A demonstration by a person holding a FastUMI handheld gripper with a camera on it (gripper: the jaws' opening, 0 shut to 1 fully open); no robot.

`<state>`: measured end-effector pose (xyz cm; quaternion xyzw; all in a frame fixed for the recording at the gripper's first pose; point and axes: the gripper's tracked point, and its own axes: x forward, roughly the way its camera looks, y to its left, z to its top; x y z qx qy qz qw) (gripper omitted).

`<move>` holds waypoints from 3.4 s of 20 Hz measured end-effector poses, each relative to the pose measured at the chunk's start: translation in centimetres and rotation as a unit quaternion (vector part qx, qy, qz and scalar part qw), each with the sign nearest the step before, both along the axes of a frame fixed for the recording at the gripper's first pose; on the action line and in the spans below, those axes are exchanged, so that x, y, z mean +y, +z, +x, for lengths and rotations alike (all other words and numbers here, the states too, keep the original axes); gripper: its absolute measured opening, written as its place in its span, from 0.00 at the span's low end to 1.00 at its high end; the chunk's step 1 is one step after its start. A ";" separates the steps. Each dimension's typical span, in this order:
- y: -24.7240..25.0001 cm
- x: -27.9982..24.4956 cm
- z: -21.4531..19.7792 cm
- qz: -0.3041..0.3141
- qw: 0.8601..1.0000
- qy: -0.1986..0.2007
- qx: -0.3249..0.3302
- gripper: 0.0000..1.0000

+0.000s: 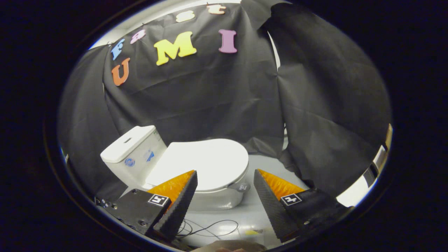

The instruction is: Open the toilet lid.

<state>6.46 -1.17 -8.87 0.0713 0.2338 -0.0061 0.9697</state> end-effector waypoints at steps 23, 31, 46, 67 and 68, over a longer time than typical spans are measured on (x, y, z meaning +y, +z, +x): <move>-15.4 -4.9 8.5 0.213 0.948 -0.047 0.230 0.98; -16.5 -3.9 9.4 0.264 0.936 -0.028 0.231 0.82; -17.0 -4.3 10.5 0.290 0.932 -0.019 0.216 0.44; -5.9 -1.3 10.8 0.345 0.929 -0.009 0.137 0.23; -5.3 -0.9 10.7 0.343 0.930 -0.007 0.132 0.23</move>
